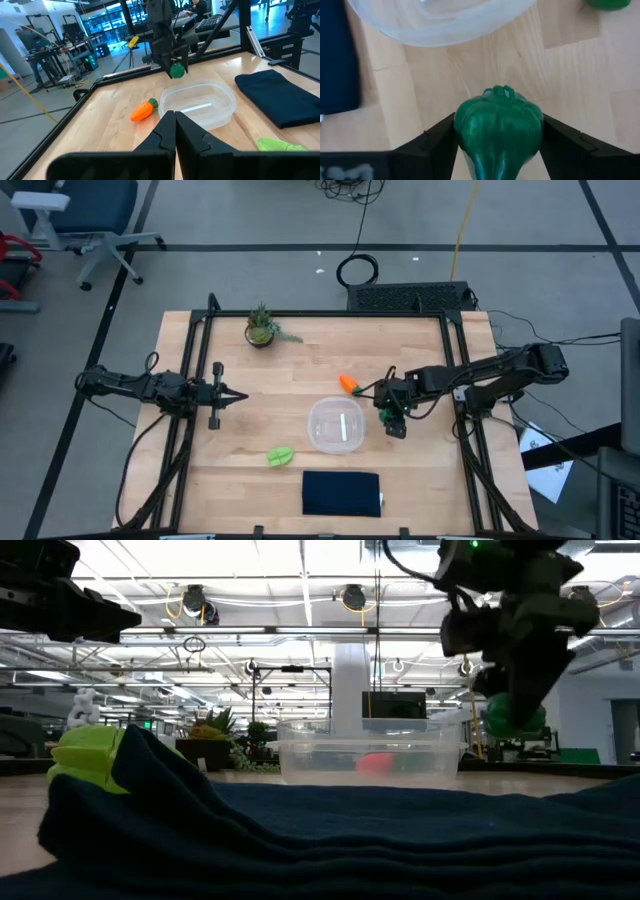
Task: Pick and placing Produce into tupperware
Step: Put the green bell pepper into the transparent bin
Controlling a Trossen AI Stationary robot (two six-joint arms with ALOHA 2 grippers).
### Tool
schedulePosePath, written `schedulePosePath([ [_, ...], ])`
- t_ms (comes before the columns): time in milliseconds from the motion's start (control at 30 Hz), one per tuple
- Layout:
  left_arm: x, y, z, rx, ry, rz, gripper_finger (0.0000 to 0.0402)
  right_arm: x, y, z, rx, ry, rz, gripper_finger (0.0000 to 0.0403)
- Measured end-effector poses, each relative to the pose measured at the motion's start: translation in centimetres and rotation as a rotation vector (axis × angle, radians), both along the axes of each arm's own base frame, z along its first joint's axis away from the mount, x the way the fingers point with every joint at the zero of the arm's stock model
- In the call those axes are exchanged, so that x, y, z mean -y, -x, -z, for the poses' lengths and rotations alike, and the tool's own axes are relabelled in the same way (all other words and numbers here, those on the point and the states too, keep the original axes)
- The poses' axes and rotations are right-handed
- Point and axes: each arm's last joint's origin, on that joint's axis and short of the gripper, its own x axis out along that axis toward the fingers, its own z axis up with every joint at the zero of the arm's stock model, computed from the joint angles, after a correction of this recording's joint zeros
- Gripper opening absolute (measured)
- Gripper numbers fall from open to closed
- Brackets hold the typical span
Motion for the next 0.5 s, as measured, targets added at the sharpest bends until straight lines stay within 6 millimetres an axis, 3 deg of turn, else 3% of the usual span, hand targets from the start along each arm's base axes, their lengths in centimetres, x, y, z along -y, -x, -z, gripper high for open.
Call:
schedulePosePath([
  [500,0.0,0.0,0.0,0.001,0.0,0.0,0.0001,0.0,-1.0,-6.7,-0.036,0.007,-0.008,0.0228],
])
